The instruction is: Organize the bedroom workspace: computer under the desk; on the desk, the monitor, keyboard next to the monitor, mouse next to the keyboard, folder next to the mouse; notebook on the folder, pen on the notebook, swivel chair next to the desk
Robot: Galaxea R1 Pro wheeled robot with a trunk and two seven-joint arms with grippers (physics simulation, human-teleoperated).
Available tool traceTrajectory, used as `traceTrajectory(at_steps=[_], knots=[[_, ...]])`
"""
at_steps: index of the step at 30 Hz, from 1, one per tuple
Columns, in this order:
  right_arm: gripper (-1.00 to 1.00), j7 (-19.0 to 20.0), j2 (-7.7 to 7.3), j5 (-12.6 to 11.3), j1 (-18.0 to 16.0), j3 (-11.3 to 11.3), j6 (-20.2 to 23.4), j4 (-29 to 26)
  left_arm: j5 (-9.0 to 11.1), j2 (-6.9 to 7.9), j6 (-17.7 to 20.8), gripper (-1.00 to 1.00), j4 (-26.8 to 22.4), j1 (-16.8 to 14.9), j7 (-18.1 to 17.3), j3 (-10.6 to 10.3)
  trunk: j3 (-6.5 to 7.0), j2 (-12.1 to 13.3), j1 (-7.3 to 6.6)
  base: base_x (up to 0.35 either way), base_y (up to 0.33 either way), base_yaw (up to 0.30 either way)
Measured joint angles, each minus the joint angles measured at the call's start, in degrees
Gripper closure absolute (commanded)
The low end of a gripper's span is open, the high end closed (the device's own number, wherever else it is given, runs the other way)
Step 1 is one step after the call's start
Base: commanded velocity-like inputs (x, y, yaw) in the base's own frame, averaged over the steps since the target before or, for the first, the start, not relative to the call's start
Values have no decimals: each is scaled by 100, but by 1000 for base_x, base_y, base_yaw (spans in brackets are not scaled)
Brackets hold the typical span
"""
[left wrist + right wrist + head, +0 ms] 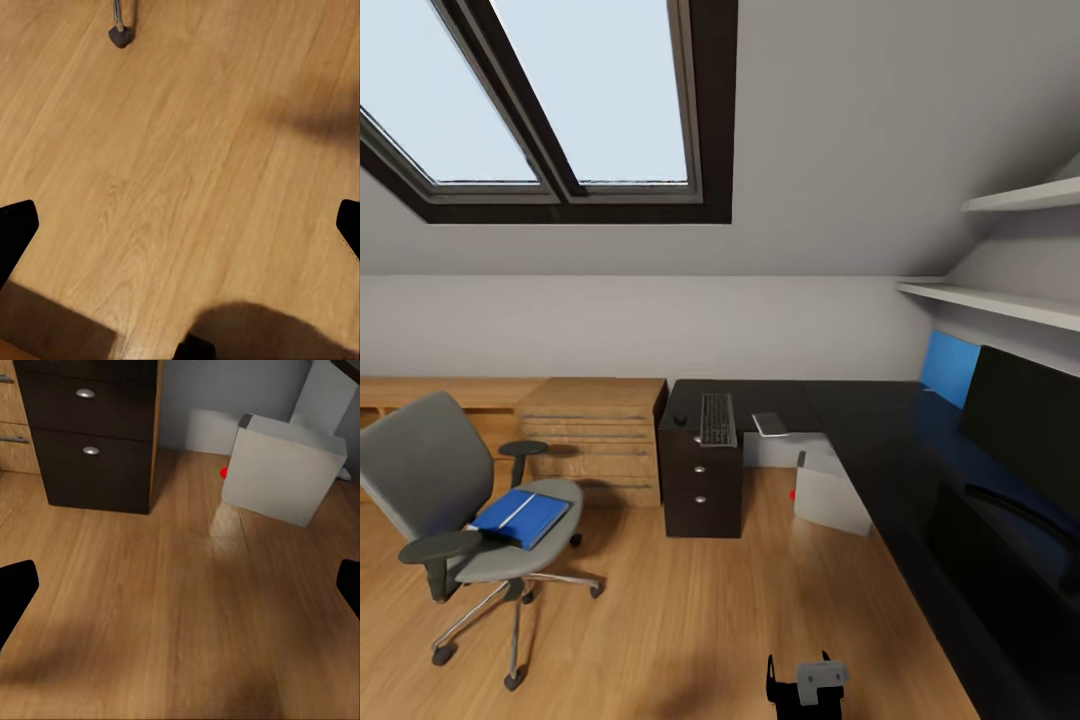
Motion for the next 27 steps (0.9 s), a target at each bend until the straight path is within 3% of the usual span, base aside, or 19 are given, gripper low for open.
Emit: traceTrajectory(at_steps=[16, 27], knots=[[-100, 34, 0, 0, 0, -2, -1, -1, -8, 4, -7, -100, 61, 0, 0, -8, 1, 0, 0, 325, 33, -5], [-100, 215, -1, 0, 1, -3, -6, -2, -8, 4, -8, -100, 62, -1, 1, -8, 46, 0, 0, 317, 157, -152]])
